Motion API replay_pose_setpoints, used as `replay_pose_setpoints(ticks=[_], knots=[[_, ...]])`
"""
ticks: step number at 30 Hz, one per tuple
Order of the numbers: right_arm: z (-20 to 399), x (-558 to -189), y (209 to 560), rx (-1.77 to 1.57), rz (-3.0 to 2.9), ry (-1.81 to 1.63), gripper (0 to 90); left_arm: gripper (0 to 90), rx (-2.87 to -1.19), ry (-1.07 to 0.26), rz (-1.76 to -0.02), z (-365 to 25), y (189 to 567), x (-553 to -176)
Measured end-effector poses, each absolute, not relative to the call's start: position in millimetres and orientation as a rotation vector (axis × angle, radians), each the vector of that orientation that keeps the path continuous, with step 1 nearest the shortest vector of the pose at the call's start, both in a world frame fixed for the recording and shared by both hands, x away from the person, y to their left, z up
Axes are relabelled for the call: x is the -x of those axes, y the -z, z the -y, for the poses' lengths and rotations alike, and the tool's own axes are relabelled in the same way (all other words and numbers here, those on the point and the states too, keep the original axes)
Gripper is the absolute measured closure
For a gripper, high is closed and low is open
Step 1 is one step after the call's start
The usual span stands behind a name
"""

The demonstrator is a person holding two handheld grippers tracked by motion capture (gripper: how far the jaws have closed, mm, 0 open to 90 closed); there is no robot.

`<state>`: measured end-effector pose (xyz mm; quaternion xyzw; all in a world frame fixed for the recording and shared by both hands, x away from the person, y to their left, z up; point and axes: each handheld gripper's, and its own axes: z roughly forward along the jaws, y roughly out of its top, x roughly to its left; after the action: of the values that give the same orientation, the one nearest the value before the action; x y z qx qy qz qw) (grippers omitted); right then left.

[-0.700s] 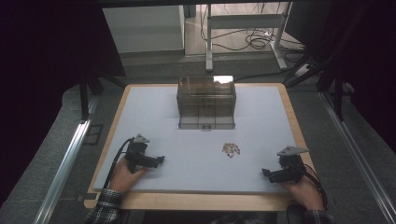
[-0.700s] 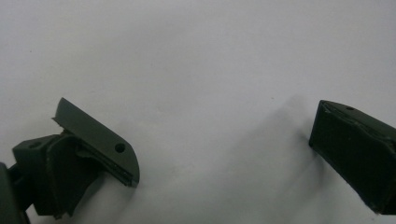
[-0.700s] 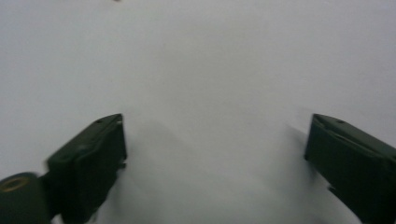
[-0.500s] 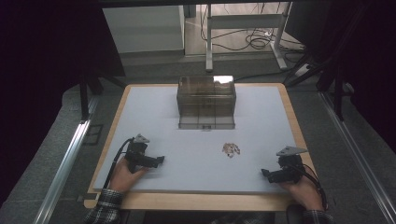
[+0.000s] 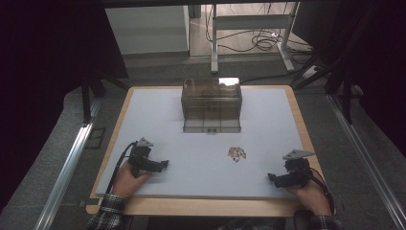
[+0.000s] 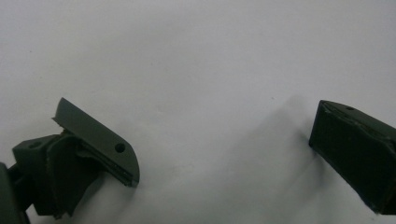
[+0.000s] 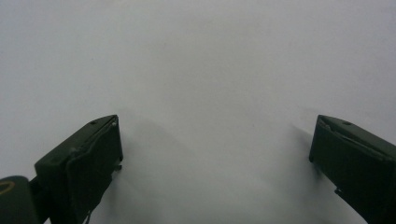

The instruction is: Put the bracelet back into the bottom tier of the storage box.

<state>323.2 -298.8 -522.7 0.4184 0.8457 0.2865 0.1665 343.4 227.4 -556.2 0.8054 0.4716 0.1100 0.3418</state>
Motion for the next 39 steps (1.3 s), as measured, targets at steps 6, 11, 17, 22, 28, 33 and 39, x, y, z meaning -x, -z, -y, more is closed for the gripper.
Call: replay_pose_setpoints(ticks=[6, 11, 17, 22, 28, 33, 39], knots=[[297.6, -324.3, 521.4, -1.196, -2.415, -0.797, 2.1, 0.0, -2.094, -0.286, -1.226, -227.4, 556.2, -343.4], [296.2, -324.6, 520.0, -1.210, -2.418, -0.782, 2.3, 0.0, -2.095, -0.286, -1.226, -227.4, 556.2, -343.4], [293.0, -324.5, 518.6, -1.215, -2.429, -0.771, 2.4, 0.0, -2.094, -0.286, -1.226, -227.4, 556.2, -343.4], [291.2, -324.8, 516.3, -1.217, -2.437, -0.774, 2.5, 0.0, -2.094, -0.286, -1.226, -227.4, 556.1, -343.4], [290.2, -324.7, 512.2, -1.256, -2.421, -0.799, 3.0, 0.0, -2.094, -0.286, -1.226, -227.4, 556.2, -343.4], [287.4, -324.1, 509.7, -1.233, -2.419, -0.803, 2.9, 0.0, -2.094, -0.286, -1.227, -227.4, 556.2, -343.4], [281.2, -326.2, 507.3, -1.182, -2.431, -0.773, 2.9, 0.0, -2.094, -0.286, -1.227, -227.4, 556.2, -343.4]])
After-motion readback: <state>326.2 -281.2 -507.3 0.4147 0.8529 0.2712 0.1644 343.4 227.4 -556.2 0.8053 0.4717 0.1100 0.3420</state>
